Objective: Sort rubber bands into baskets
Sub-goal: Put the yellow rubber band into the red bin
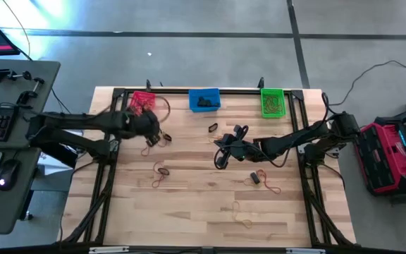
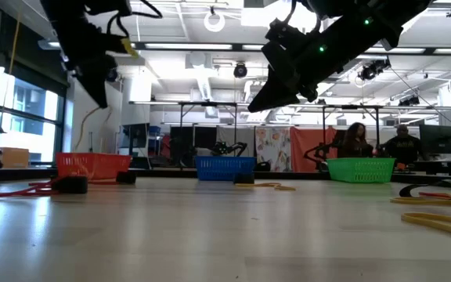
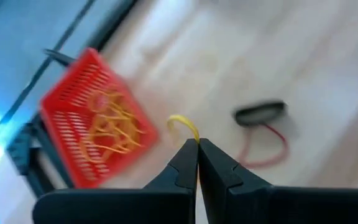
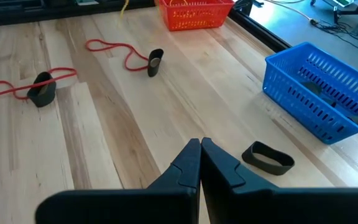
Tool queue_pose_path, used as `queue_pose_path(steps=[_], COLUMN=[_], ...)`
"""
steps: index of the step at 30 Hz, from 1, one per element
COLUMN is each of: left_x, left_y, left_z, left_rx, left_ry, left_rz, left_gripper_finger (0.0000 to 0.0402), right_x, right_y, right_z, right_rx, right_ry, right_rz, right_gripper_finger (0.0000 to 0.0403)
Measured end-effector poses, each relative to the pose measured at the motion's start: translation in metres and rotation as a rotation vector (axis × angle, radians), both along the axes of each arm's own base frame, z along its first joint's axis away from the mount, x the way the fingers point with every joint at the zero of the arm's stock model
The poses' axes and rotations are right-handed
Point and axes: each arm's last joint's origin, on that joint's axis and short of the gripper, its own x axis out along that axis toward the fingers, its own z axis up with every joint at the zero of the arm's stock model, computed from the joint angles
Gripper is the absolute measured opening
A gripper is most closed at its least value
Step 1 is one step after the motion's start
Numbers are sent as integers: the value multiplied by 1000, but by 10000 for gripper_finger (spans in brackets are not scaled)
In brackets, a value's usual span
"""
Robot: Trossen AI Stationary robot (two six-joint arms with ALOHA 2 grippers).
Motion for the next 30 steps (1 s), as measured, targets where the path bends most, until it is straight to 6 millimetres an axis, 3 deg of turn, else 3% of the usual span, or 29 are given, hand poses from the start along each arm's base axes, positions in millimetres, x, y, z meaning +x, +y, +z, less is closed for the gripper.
queue_pose_path(steps=[7, 15, 23, 30], left_x=[-12, -20, -35, -44], left_y=[26, 54, 81, 95], left_z=[21, 27, 24, 0], left_rx=[120, 214, 178, 34], left_ry=[-45, -35, 5, -52], left_rz=[89, 188, 256, 240], left_gripper_finger=[0, 0, 0, 0], right_x=[0, 0, 0, 0], right_y=[0, 0, 0, 0], right_z=[0, 0, 0, 0], right_rx=[0, 0, 2, 5], right_ry=[0, 0, 0, -1], right_rz=[0, 0, 2, 2], right_gripper_finger=[0, 0, 0, 0])
